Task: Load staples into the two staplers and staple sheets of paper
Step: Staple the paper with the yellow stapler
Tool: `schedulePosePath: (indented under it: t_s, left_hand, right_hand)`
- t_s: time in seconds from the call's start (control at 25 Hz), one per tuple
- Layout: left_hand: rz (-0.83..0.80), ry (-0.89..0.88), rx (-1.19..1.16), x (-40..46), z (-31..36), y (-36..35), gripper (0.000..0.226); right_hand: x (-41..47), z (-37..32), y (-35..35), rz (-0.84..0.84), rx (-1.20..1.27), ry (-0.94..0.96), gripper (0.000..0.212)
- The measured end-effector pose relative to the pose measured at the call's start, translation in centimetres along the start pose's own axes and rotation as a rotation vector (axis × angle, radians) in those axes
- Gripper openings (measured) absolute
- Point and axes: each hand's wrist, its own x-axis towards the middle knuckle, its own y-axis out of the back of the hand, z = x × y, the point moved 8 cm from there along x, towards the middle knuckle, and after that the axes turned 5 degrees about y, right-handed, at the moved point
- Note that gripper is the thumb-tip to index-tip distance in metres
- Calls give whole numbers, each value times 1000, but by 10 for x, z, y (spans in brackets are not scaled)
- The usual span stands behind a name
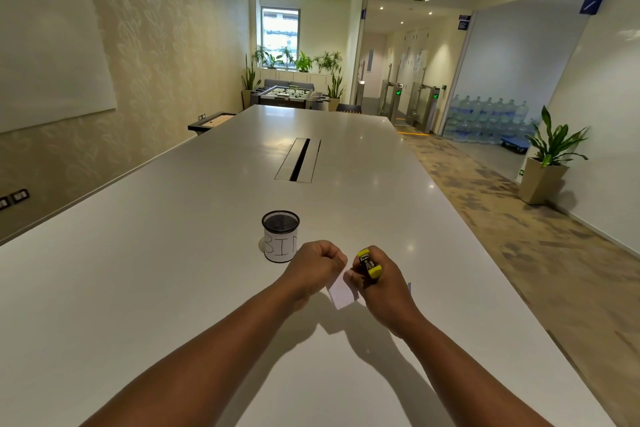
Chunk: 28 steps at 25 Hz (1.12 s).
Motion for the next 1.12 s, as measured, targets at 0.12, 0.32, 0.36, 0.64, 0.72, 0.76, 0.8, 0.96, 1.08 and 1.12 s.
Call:
schedulePosePath:
  t_s: [0.12,0.32,0.36,0.64,0.72,0.76,0.8,0.96,1.08,1.12]
  left_hand:
    - [60,-26,-9,-1,-2,1,15]
    - [124,-29,25,-1,-4,0,18]
    - [133,-27,35,0,-4,1,19]
    - [194,-110,117,1,-5,11,19]
    - [173,-120,103,1,-7,14,17]
    - [124,-121,53,2,-8,14,14]
    - [45,-115,-21,2,-10,13,9]
    - [-120,-103,-200,1,-14,11,20]
    - [-46,-103,-294,4,-13,15,14]
    - [-31,-95,-321,4,-13,16,13]
  right_hand:
    - [0,4,-2,-11,-68,4,28]
    - [0,2,-2,18,-96,32,25]
    - [0,1,-2,11,-80,27,23]
    - [0,1,6,60,-115,20,20]
    - [3,0,11,107,-105,37,22]
    - [4,1,14,133,-98,35,22]
    - [5,2,18,161,-93,26,21]
    - [6,6,30,264,-22,-1,12]
    - [5,16,23,231,263,-144,33]
    - [3,22,18,194,357,-226,42]
